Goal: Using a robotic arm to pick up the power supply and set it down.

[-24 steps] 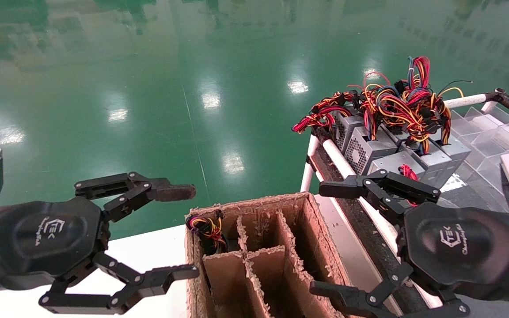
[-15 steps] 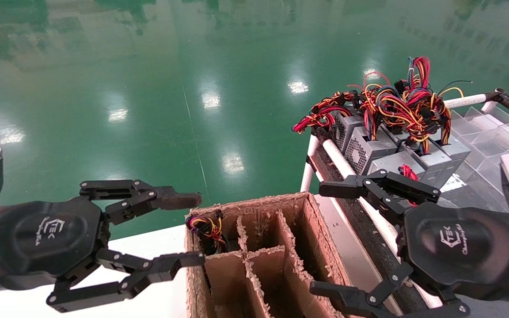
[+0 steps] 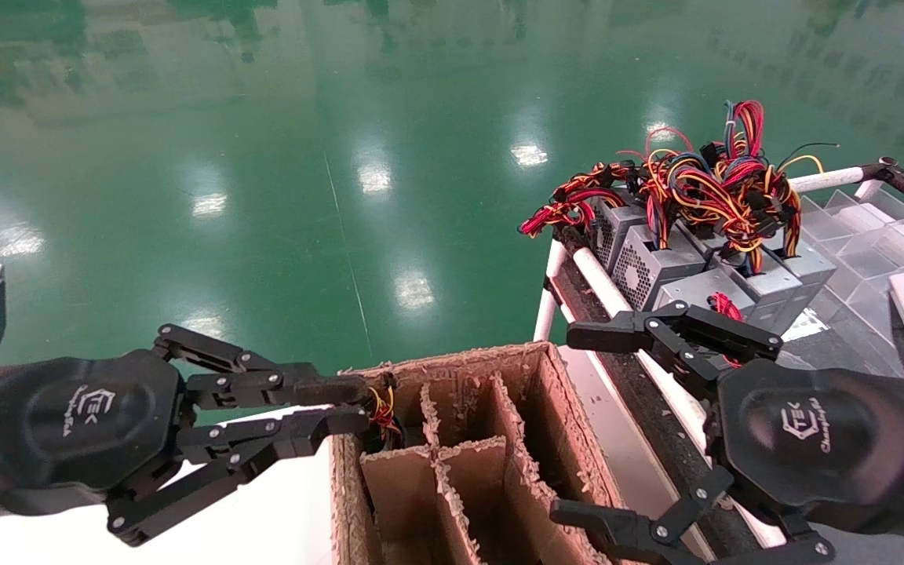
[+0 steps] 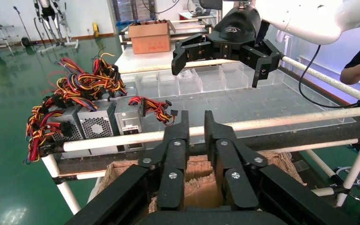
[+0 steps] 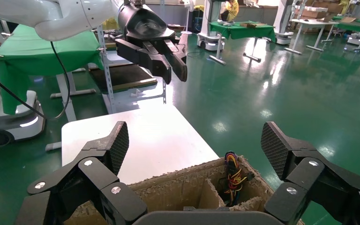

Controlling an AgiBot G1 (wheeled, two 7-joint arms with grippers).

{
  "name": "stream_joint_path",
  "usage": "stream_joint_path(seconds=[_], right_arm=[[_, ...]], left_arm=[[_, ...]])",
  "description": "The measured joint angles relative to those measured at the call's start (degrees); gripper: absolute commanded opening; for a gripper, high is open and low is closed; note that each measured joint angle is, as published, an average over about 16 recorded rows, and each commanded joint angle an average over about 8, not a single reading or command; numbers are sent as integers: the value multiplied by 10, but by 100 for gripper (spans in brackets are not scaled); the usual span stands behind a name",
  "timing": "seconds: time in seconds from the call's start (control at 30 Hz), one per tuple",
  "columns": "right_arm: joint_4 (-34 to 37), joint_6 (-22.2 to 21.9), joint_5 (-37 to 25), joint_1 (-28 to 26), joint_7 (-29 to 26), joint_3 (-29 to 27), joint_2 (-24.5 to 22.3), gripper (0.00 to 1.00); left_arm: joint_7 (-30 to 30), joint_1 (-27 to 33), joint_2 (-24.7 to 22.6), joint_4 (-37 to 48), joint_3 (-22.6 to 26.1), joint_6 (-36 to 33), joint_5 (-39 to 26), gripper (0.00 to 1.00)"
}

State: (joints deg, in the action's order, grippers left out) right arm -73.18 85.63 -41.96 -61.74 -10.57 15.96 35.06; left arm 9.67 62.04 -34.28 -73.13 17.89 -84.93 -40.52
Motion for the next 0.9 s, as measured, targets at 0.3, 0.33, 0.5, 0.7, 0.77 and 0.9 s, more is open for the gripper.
stream_joint_path(seconds=[0.3, 0.33, 0.5, 0.7, 0.77, 0.9], right_arm=[[0, 0, 0, 0, 0, 0, 0, 100], [0, 0, 0, 0, 0, 0, 0, 100], [0, 0, 0, 0, 0, 0, 0, 100], [0, -1, -1, 0, 0, 0, 1, 100], [0, -2, -2, -1, 0, 1, 2, 100], [5, -7, -6, -4, -1, 4, 9, 100]], left_arm=[[0, 0, 0, 0, 0, 0, 0, 30], [0, 0, 0, 0, 0, 0, 0, 42], [0, 0, 0, 0, 0, 0, 0, 100], [0, 0, 0, 0, 0, 0, 0, 100], [0, 0, 0, 0, 0, 0, 0, 100], [0, 0, 0, 0, 0, 0, 0, 100]])
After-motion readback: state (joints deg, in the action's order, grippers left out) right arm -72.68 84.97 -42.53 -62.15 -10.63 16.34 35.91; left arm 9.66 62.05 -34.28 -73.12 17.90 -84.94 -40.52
